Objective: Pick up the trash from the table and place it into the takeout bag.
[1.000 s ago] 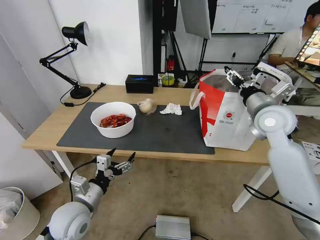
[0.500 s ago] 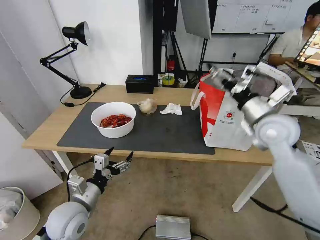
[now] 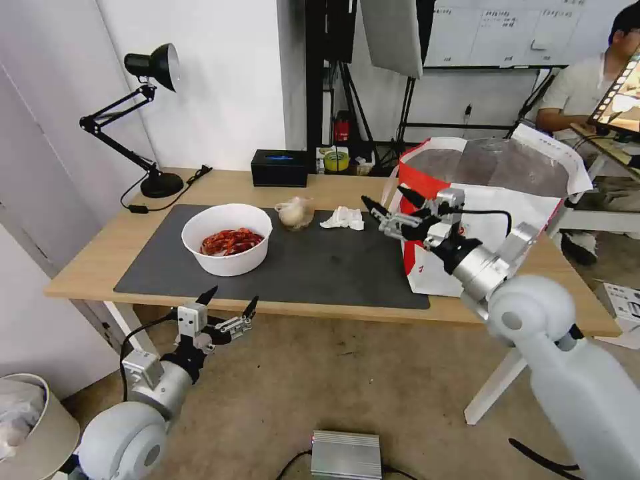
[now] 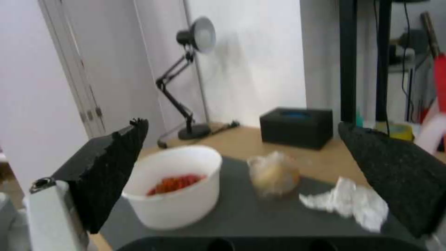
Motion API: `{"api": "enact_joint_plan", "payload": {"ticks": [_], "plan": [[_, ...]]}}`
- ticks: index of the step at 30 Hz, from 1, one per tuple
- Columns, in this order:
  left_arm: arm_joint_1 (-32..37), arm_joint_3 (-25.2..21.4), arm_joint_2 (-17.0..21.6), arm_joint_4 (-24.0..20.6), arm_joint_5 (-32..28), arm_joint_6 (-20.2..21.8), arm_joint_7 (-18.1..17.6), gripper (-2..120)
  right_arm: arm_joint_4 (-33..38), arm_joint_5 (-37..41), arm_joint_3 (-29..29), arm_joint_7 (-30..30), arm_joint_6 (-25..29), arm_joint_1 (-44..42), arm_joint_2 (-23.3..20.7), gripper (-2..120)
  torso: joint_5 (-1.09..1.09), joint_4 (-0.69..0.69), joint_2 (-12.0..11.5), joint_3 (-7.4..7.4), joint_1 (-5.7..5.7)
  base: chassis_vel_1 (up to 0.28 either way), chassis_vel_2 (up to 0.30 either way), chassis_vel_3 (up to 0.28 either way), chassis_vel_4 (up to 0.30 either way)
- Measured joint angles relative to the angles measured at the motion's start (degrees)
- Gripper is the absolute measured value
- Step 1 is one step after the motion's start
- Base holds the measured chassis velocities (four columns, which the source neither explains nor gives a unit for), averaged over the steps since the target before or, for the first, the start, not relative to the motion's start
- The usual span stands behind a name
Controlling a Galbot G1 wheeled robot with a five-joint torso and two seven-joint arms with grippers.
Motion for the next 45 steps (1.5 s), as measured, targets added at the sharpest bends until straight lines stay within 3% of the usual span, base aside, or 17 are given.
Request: {"api": "enact_joint_plan", "payload": {"ticks": [12,27,34,45], "plan": [[-1.08,1.33,0.26,1.34,0.48,-0.27,0.46,100,0.67,-5.90,1.41,-1.19,0.49,-8.37,-1.47,100,0.00,0.00,0.00,0.00,0.00,0.000,0.000,0.000,0.000],[0.21,-0.52,0.27,-0.74,0.51,-0.26,1.67,100,5.52,-14.02,2.91,3.89,1.61,-18.76,-0.39,100,0.00,0.00,0.00,0.00,0.00,0.000,0.000,0.000,0.000],[1.40,-1.84,-0.27,-2.66,-0.24,2.93,2.80,100,6.57,-17.95,3.06,6.15,8.17,-23.56,1.60,100,0.00,0.00,0.00,0.00,-0.01,0.000,0.000,0.000,0.000],[1.31,-0.96,-1.22,-1.68,1.06,2.13,3.00,100,5.99,-22.14,3.10,7.40,17.21,-29.05,4.11,100,0.00,0.00,0.00,0.00,0.00,0.000,0.000,0.000,0.000]]}}
